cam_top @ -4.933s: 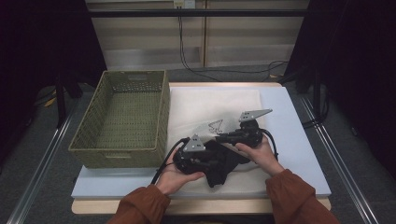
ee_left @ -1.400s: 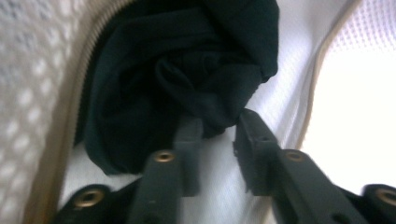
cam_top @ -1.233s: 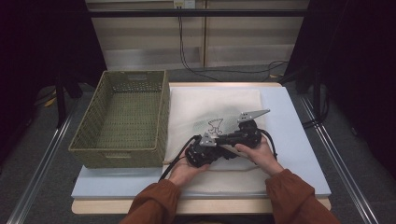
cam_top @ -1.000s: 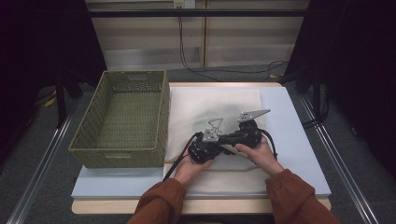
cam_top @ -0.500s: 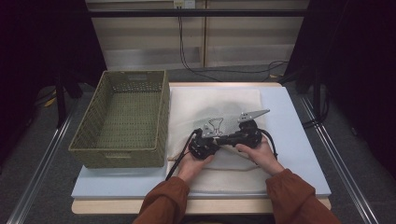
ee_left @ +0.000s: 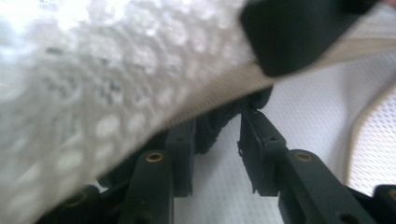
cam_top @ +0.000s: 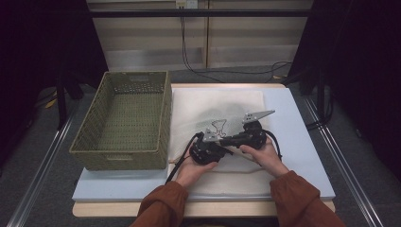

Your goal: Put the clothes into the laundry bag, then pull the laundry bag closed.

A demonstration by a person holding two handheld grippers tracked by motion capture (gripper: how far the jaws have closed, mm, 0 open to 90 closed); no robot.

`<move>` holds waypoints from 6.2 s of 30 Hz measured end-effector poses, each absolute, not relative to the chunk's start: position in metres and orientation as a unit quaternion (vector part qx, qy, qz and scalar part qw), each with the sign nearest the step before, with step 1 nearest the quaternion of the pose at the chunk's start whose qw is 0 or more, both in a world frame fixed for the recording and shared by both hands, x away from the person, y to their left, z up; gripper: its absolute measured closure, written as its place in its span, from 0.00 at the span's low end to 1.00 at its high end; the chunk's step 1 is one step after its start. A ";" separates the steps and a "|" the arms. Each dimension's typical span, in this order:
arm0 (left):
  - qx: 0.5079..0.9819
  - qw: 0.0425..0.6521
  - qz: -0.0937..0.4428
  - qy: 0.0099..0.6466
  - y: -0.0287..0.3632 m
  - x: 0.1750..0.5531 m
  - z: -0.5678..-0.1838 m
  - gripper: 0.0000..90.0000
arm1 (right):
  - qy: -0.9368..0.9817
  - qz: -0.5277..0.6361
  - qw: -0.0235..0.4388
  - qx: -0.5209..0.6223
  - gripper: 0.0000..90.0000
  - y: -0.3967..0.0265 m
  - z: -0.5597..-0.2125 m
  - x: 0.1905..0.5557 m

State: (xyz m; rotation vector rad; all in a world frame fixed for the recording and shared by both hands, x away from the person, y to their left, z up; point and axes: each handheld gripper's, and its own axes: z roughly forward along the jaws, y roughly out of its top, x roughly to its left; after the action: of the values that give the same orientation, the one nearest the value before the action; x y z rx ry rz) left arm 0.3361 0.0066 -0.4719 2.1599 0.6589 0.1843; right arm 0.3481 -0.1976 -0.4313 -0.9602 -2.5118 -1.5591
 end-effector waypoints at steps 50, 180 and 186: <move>0.888 0.383 0.079 0.242 0.116 0.271 -0.452 0.65 | -0.846 -0.444 -0.007 -0.296 0.93 -0.204 -0.465 0.323; 0.866 0.414 0.074 0.271 0.147 0.267 -0.436 0.95 | -0.860 -0.473 0.024 -0.187 0.85 -0.092 -0.422 0.323; 0.866 0.416 0.075 0.268 0.142 0.268 -0.434 0.95 | -0.869 -0.462 0.021 -0.174 0.85 -0.074 -0.422 0.327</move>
State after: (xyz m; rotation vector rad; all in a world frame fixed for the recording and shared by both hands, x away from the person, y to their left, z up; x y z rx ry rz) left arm 0.2677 0.1420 -0.4344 2.1749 0.6724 0.1888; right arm 0.3269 -0.0744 -0.4217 -0.5384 -2.6954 -1.4322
